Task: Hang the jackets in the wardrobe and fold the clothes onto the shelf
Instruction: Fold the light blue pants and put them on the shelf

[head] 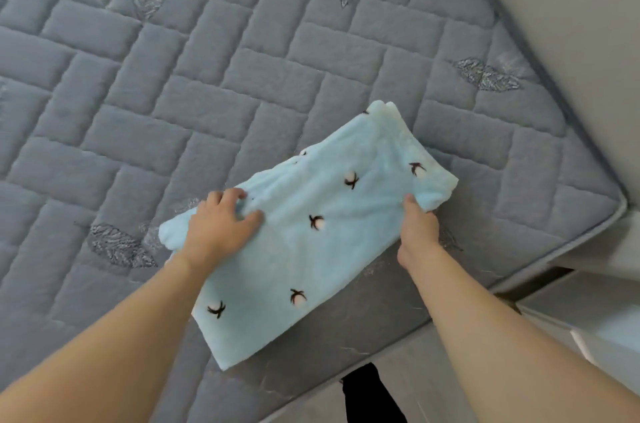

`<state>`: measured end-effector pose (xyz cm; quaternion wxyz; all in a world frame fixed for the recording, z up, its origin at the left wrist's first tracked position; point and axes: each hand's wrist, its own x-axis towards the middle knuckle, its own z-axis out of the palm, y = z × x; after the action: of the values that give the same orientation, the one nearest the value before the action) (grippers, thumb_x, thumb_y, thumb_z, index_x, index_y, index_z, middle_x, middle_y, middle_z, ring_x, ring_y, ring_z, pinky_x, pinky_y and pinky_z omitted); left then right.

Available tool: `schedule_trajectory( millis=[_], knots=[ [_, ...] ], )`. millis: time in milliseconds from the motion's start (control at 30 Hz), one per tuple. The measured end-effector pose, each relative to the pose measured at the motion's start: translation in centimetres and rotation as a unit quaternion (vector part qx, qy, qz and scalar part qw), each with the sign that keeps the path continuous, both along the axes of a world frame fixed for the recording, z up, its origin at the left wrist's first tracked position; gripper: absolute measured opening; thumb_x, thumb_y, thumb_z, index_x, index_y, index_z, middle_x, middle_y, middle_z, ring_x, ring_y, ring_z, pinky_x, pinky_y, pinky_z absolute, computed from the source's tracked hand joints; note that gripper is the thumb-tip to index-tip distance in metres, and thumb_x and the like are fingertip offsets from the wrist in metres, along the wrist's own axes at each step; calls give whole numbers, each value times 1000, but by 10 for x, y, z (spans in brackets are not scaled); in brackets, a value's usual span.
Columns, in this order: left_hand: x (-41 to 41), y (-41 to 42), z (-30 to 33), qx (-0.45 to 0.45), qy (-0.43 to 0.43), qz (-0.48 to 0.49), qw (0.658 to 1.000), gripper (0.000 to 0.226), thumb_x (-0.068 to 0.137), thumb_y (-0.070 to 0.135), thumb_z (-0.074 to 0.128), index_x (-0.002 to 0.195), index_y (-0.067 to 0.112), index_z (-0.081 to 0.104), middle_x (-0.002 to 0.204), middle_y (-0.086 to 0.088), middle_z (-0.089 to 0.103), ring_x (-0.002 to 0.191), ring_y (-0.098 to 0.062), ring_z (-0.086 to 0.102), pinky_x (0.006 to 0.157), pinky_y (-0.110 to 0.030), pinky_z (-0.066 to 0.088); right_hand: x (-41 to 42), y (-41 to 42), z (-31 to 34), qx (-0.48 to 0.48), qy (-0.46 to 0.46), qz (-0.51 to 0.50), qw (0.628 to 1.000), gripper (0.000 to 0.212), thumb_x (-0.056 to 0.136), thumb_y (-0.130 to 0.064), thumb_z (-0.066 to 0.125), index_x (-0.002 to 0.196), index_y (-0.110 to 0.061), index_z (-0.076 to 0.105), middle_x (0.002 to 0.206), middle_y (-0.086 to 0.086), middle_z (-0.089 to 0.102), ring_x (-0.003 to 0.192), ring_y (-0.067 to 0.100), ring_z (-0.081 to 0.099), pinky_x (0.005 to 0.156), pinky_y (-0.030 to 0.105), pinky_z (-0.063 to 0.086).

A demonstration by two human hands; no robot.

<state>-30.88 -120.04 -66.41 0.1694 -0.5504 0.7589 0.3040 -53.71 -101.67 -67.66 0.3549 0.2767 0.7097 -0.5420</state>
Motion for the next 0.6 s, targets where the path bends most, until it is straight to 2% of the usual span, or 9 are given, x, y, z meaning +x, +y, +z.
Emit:
schedule_trajectory(
  millis=[33, 100, 233, 333, 367, 400, 467, 533, 600],
  knots=[
    [19, -3, 0, 6, 14, -12, 1000, 50, 86, 56, 59, 128, 31, 52, 123, 5, 41, 126, -27, 37, 103, -39, 31, 9, -3, 0, -8, -4, -17, 1000, 41, 92, -38, 64, 124, -13, 56, 116, 4, 65, 98, 22, 64, 86, 40, 55],
    [49, -5, 1, -40, 26, -72, 996, 53, 83, 65, 57, 121, 27, 58, 119, 5, 38, 120, -26, 36, 102, -37, 30, 41, -10, 3, -14, -15, -32, 999, 46, 89, -37, 70, 125, -16, 51, 114, 1, 64, 97, 21, 64, 87, 41, 55],
    [74, -6, 9, -71, 29, -160, 984, 76, 66, 77, 42, 113, 20, 57, 119, 0, 43, 110, -29, 46, 96, -41, 36, 129, -16, 7, 11, -92, 12, 996, 46, 84, -25, 76, 122, -17, 52, 112, 1, 64, 94, 19, 63, 86, 38, 55],
    [88, -17, 14, -15, 20, -138, 990, 66, 68, 80, 48, 109, 28, 45, 117, 4, 46, 108, -25, 49, 94, -42, 37, 187, -14, 9, 2, -189, 14, 982, 35, 86, -22, 75, 116, -13, 58, 100, 2, 67, 84, 19, 65, 55, 24, 54],
    [93, -23, 16, 5, 19, -121, 992, 62, 71, 79, 52, 109, 31, 41, 117, 4, 48, 108, -24, 49, 93, -41, 37, 204, -15, 10, -8, -213, 13, 977, 33, 87, -22, 74, 116, -12, 61, 99, 1, 69, 83, 19, 67, 51, 23, 52],
    [97, -26, 19, 10, 20, -122, 992, 57, 76, 76, 53, 111, 32, 41, 118, 3, 50, 108, -25, 50, 93, -42, 37, 218, -16, 10, -14, -232, 10, 972, 32, 89, -24, 72, 118, -14, 62, 99, 1, 70, 84, 19, 67, 51, 23, 52],
    [107, -30, 22, -44, 49, -160, 985, 48, 86, 65, 44, 114, 26, 49, 120, -1, 51, 106, -27, 50, 91, -43, 39, 238, -18, 11, -23, -253, -8, 967, 32, 93, -33, 67, 121, -18, 61, 101, 1, 70, 87, 20, 68, 52, 25, 53],
    [114, -30, 23, -114, 105, -160, 975, 41, 90, 42, 39, 107, 13, 61, 113, -10, 53, 99, -34, 50, 87, -47, 42, 248, -16, 7, -47, -249, -39, 967, 36, 95, -40, 62, 125, -21, 59, 107, 2, 70, 91, 22, 68, 56, 27, 54],
    [117, -29, 20, -100, 121, -158, 975, 27, 92, 21, 46, 99, 7, 68, 104, -14, 56, 93, -35, 52, 86, -47, 43, 250, -12, 3, -80, -239, -56, 966, 37, 96, -38, 61, 129, -22, 57, 114, 3, 70, 98, 23, 68, 63, 31, 56]
  ],
)
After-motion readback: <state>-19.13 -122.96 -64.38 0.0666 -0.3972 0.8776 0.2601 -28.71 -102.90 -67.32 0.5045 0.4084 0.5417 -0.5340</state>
